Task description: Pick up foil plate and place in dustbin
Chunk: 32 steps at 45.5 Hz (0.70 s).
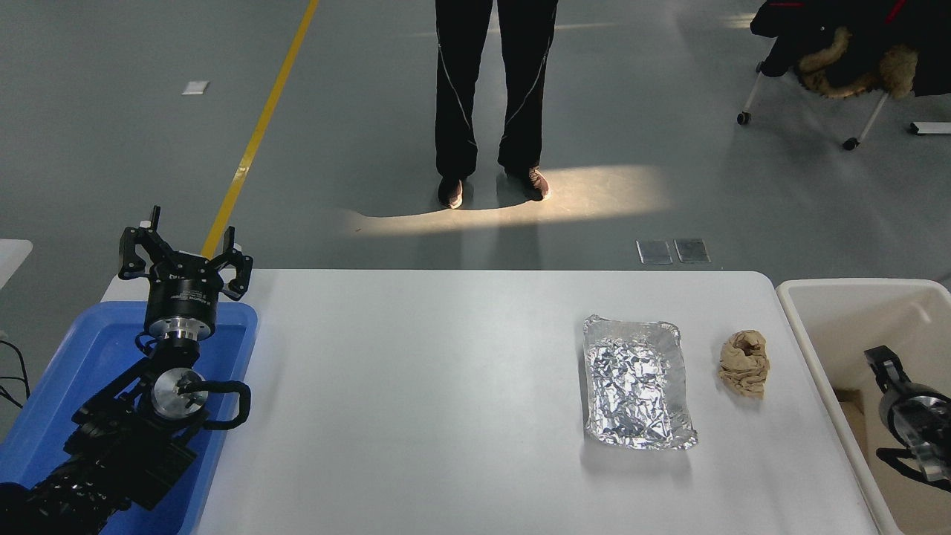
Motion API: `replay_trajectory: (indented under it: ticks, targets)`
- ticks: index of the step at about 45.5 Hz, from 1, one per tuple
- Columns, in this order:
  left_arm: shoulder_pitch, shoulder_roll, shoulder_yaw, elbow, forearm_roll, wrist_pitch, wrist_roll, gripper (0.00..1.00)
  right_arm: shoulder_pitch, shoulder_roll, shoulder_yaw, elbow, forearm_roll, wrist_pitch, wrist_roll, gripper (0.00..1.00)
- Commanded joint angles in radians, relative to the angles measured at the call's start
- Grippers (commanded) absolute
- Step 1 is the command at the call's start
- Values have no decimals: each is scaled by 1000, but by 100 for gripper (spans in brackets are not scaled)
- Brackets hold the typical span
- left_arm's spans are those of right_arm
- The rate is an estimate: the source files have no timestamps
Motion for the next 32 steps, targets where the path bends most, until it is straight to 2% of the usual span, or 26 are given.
replay_trajectory:
  ticks: [1,32]
  targets:
    - [0,0,1,0,0,1,6,99,-32,29,10,-24,0,-30,-2,100]
    - [-2,1,0,0,-3,0,-1,99,-22,17,16,-23,0,-17,1,100]
